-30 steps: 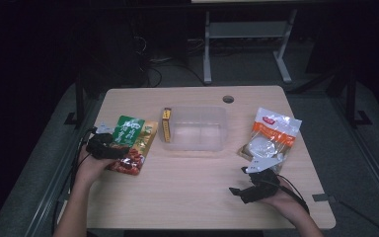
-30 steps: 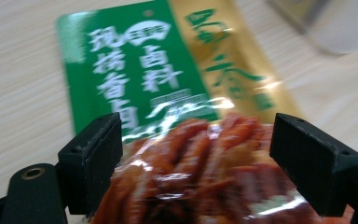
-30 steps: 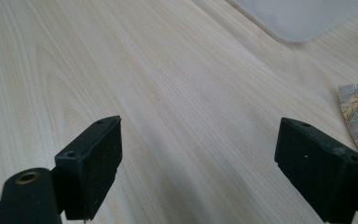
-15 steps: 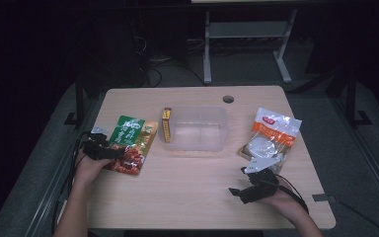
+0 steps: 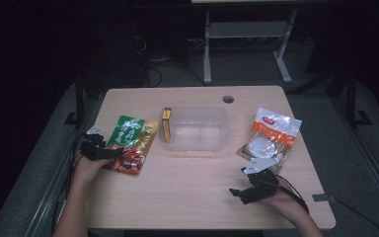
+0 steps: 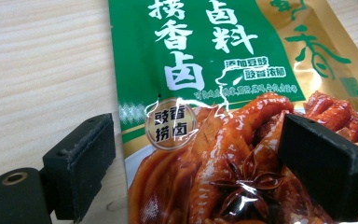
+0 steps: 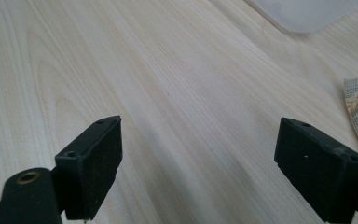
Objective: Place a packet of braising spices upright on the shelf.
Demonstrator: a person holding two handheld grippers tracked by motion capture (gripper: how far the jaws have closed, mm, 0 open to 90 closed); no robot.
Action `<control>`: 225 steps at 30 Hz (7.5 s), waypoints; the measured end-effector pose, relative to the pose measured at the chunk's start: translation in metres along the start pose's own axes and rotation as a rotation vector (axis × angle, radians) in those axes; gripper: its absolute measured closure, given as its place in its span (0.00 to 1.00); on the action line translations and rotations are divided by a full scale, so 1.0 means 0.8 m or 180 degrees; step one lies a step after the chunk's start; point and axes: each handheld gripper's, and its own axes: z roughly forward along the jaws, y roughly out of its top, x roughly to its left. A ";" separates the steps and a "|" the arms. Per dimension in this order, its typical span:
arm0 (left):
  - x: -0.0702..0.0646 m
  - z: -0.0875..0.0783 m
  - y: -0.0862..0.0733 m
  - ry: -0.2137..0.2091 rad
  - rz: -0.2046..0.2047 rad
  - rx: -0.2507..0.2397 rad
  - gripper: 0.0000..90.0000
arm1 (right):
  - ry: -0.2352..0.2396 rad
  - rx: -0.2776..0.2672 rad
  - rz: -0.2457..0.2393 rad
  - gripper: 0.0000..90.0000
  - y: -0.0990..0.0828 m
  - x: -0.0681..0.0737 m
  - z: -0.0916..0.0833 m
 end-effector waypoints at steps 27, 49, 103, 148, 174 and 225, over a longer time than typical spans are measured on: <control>-0.017 -0.005 0.007 0.0085 0.0305 0.0076 0.82 | -0.0007 0.0049 -0.0027 0.16 0.000 0.001 0.002; -0.011 -0.033 0.013 -0.0078 0.0276 -0.0170 1.00 | -0.0030 0.0067 -0.0034 0.16 -0.002 -0.002 0.001; -0.109 -0.152 -0.036 -0.0887 0.0912 -0.0469 1.00 | 0.0407 -0.0124 0.0400 0.35 0.021 -0.023 -0.020; -0.239 -0.063 0.061 -0.1790 0.1867 -0.0481 1.00 | 0.1085 -0.0567 0.0233 0.54 0.109 -0.039 0.001; -0.244 -0.068 0.055 -0.1939 0.2049 -0.0583 1.00 | 0.1340 -0.0399 0.0069 0.98 0.107 -0.032 0.022; -0.177 -0.081 -0.012 -0.1472 0.1453 -0.0486 0.20 | 0.1312 -0.0882 -0.0169 1.00 0.133 -0.031 -0.036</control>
